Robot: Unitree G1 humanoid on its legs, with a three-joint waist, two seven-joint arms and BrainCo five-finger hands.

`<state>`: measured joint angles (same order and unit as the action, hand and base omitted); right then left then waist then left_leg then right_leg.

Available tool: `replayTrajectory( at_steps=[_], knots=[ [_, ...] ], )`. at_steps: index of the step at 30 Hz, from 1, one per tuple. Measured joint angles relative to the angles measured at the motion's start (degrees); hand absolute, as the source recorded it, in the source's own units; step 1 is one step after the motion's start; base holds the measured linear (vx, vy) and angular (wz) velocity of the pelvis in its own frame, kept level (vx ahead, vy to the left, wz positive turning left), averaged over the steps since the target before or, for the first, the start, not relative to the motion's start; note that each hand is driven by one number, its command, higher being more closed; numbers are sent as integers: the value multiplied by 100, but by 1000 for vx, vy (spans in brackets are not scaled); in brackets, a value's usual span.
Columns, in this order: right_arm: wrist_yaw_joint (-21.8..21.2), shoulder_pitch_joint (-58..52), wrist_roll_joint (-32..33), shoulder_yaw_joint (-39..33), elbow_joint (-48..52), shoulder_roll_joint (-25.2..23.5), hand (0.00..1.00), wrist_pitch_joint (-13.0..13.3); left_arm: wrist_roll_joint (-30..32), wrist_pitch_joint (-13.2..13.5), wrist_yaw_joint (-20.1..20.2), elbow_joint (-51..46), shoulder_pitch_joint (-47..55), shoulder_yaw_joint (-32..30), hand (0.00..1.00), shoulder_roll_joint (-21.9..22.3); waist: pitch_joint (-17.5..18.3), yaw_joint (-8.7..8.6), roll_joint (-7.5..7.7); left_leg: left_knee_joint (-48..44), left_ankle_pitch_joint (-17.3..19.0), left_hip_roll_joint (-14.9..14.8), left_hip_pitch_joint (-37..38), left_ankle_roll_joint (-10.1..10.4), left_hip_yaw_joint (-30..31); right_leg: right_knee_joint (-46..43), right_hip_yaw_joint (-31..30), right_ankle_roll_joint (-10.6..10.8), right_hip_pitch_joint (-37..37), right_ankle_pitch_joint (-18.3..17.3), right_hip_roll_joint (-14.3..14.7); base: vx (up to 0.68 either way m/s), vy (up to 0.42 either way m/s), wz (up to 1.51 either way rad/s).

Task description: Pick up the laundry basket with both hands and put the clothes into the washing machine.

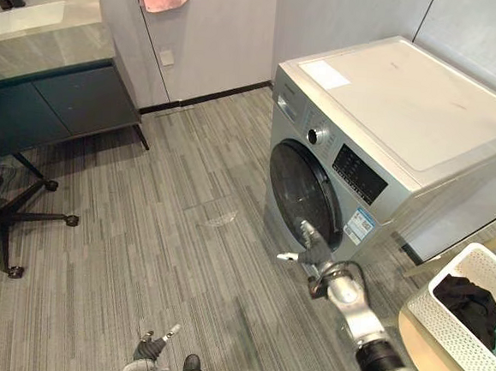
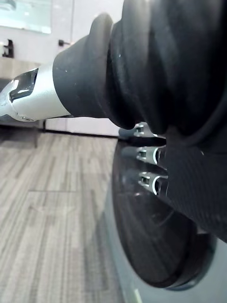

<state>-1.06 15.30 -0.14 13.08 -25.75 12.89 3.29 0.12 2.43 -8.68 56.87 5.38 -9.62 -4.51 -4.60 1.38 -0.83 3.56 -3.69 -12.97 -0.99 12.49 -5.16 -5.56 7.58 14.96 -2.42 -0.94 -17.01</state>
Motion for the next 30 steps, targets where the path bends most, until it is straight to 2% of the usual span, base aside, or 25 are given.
replayTrajectory(
  at_steps=[4,6,11,14,17,20,22,23,25,30],
  knots=[
    [195,983,-54,-1,-573,170,0,-7,56,16,0,-13,-35,-15,0,-40,-120,166,183,52,-141,-48,-190,3,23,96,0,-17,-163,175,63,-96,-7,-2],
    [316,1442,-137,-20,-720,269,0,-12,48,29,-6,-13,-191,-14,0,-47,-270,279,228,47,-189,-55,-373,1,60,98,19,-16,-303,240,72,-108,7,15],
    [561,2736,-309,-233,-1337,602,0,-54,-62,75,-19,-245,-319,-104,0,-41,-757,430,256,174,-409,-44,-634,-41,219,145,140,-25,-479,375,77,-77,4,14],
    [706,3882,-451,-439,-2248,945,0,-144,-188,94,-32,-296,-447,-137,0,-94,-1131,441,257,173,-543,-19,-896,-68,308,59,168,-31,-718,412,57,-54,5,8],
    [790,4470,-388,-628,-2644,1152,0,-181,-309,156,-51,-351,-511,-126,0,-122,-1388,456,239,173,-589,12,-982,-74,331,60,175,-19,-800,447,26,-16,1,3],
    [877,4913,-376,-763,-3061,1374,0,-218,-544,209,-150,-484,-539,-98,0,-88,-1485,471,186,171,-627,40,-1185,-76,350,48,183,-18,-999,461,-2,6,-4,2],
    [974,5233,-384,-1021,-3490,1653,0,-230,-631,296,-161,-657,-570,127,0,-68,-1720,472,34,171,-649,79,-1240,-90,398,33,232,-15,-1013,463,-38,7,-12,11],
    [937,5278,-373,-1038,-3545,1704,0,-212,-634,312,-166,-701,-570,162,0,-64,-1782,463,-7,172,-655,88,-1249,-93,416,24,247,-15,-1015,463,-46,-11,-10,16],
    [1078,5425,-312,-1199,-3729,1715,0,-216,-677,323,-185,-718,-657,362,0,-64,-1911,425,-190,173,-696,107,-1388,-102,506,-13,336,-15,-1103,463,-68,-18,-11,16],
    [1275,5641,-227,-1433,-3856,1807,0,-188,-797,325,-288,-953,-655,604,0,-75,-2140,395,-289,181,-779,124,-1603,-107,516,-29,327,0,-1322,531,-83,-43,-14,2]
  ],
)
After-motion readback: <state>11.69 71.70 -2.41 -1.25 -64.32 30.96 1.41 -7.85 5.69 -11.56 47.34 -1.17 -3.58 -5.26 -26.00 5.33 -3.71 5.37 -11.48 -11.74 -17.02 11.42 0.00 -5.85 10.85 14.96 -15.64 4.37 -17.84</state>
